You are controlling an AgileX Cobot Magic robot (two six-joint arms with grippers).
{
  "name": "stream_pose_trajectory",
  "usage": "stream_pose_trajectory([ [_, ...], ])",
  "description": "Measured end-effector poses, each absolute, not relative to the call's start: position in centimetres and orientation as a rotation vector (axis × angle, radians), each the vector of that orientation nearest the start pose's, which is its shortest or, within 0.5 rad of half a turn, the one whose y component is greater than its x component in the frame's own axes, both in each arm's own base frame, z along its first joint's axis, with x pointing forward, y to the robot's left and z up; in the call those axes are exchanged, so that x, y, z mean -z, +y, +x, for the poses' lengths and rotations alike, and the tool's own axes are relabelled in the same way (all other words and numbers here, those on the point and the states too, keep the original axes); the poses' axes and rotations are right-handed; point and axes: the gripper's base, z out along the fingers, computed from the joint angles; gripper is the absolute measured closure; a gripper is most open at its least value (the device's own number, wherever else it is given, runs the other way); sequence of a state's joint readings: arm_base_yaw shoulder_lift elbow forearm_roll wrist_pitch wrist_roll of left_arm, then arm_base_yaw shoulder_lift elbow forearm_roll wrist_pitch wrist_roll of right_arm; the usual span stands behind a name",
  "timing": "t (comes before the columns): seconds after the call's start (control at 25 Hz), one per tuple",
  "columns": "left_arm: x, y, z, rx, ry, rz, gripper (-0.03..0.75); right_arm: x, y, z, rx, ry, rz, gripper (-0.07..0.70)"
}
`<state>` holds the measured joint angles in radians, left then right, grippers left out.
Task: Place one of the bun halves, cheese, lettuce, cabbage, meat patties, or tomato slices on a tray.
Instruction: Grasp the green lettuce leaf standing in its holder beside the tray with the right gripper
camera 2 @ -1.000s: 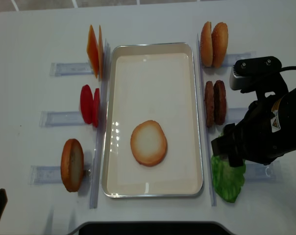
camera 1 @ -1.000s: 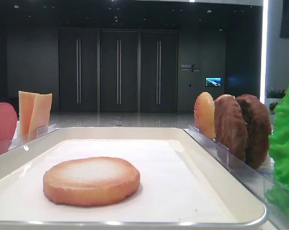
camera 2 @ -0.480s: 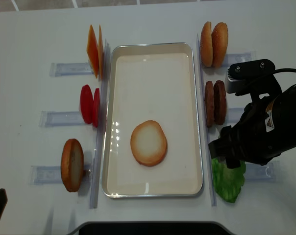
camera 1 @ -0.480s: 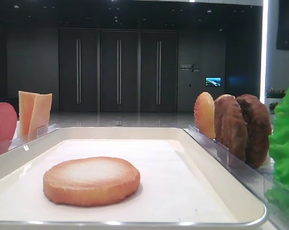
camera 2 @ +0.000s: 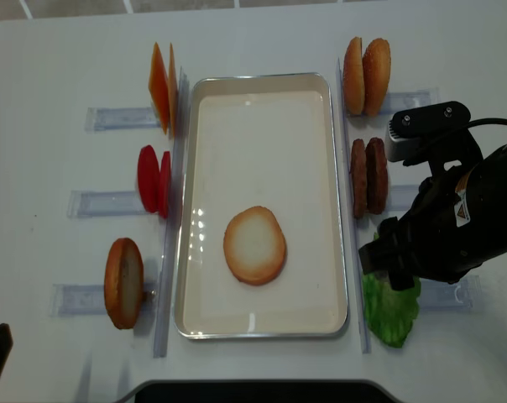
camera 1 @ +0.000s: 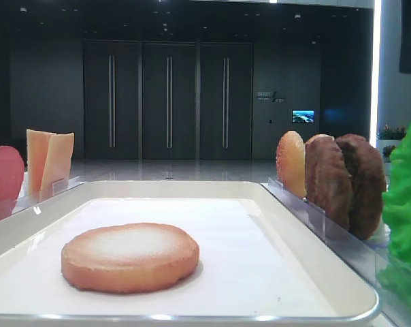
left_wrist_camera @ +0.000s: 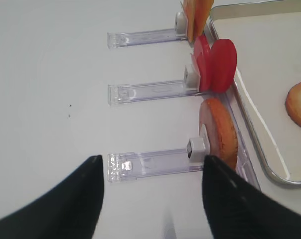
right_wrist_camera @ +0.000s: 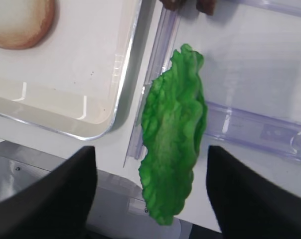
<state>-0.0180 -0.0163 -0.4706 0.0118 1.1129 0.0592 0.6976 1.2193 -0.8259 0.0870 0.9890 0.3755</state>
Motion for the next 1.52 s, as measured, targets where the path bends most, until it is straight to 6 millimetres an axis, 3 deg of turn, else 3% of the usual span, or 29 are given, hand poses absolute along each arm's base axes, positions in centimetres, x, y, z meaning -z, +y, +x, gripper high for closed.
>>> stream_pose_trajectory([
  [0.24,-26.5,0.1,-0.6,-0.039,2.108,0.081,0.244,-25.9,13.9,15.7,-0.294,2.896,-0.425,0.188],
  [0.56,-26.5,0.1,-0.6,-0.039,2.108,0.081,0.244,-23.7,13.2,14.8,-0.246,2.95,-0.43,0.192],
  [1.12,-26.5,0.1,-0.6,-0.039,2.108,0.081,0.244,-23.8,13.4,15.6,-0.266,2.865,-0.427,0.235],
  [1.28,-26.5,0.1,-0.6,-0.039,2.108,0.081,0.244,-23.8,13.4,15.6,-0.25,2.86,-0.43,0.314],
  [1.52,-26.5,0.1,-0.6,-0.039,2.108,0.081,0.244,-23.8,13.3,15.7,-0.233,2.852,-0.439,0.531],
])
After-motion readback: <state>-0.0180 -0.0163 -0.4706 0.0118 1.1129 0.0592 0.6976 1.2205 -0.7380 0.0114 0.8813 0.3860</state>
